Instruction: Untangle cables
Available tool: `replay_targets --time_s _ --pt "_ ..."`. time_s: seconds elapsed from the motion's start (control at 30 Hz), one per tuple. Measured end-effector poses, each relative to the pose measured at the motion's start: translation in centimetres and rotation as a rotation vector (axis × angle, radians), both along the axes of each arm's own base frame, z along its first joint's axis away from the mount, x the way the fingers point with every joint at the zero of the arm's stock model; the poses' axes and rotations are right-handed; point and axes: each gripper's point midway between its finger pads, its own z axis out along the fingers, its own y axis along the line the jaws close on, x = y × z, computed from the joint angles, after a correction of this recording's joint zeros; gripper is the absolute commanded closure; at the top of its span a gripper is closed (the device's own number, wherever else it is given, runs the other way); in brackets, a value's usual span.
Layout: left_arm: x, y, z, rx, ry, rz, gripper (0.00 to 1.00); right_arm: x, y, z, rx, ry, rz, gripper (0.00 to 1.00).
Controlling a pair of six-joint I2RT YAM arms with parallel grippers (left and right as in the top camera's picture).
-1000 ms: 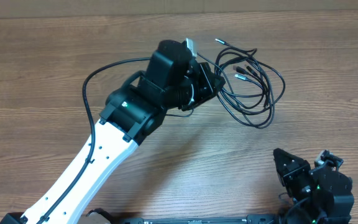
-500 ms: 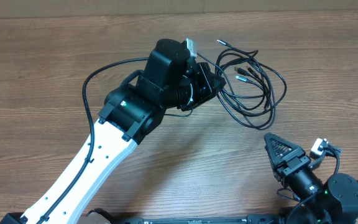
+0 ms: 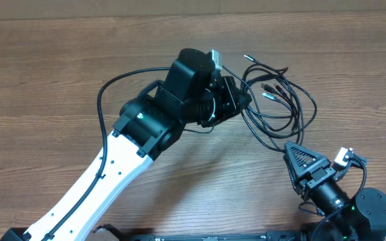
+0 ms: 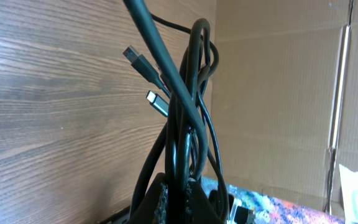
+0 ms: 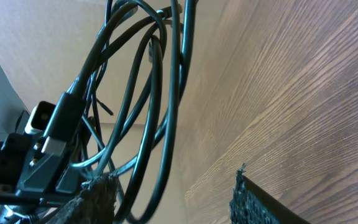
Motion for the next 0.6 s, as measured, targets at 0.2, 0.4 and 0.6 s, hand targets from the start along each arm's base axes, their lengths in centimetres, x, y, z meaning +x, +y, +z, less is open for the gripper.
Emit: replay_targets --time_s 0.2,0.4,0.6 --pt "-0.1 -0.1 0.0 0.003 -0.003 0.0 0.96 0.1 -0.1 0.0 0.0 0.001 -0.007 0.41" --pt "0.8 0.5 -0.2 0.029 -0.025 0.053 0.96 0.1 -0.1 0.0 0.0 0.001 -0.008 0.41" --pt "1.0 0.7 -0.3 0.028 -0.015 0.072 0.96 0.1 -0.2 0.0 -0.001 0.002 -0.015 0.41"
